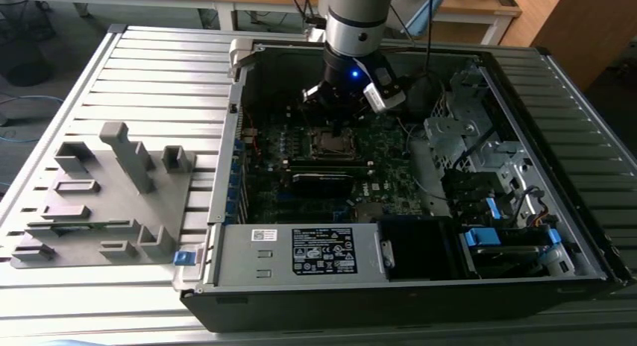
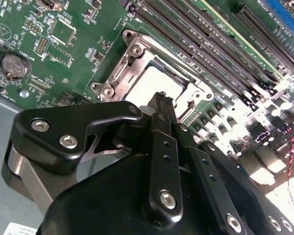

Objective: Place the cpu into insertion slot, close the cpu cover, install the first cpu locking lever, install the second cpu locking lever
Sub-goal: 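Close the cpu cover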

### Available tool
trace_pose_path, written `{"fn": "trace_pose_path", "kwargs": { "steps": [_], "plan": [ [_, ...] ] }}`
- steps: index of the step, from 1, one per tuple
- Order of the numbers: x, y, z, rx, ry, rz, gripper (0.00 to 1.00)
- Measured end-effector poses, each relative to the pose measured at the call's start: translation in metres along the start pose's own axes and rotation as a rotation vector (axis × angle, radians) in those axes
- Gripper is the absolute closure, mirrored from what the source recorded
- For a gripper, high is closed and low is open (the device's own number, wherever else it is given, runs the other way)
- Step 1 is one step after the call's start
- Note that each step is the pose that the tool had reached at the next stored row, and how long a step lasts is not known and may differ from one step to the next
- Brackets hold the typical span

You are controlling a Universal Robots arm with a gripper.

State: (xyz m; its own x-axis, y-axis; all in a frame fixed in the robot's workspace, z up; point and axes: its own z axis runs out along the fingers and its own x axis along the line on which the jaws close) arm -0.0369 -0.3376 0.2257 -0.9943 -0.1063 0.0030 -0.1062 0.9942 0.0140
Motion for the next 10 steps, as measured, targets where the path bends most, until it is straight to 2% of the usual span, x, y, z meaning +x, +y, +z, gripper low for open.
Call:
{"fn": "trace_pose_path", "kwargs": {
  "steps": [4, 10],
  "plan": [
    [0.001, -0.0006, 0.0032, 0.0, -0.0005, 0.015, 0.89],
    [0.0028, -0.0004, 0.0037, 0.0001, -0.0006, 0.018, 0.89]
  ]
}}
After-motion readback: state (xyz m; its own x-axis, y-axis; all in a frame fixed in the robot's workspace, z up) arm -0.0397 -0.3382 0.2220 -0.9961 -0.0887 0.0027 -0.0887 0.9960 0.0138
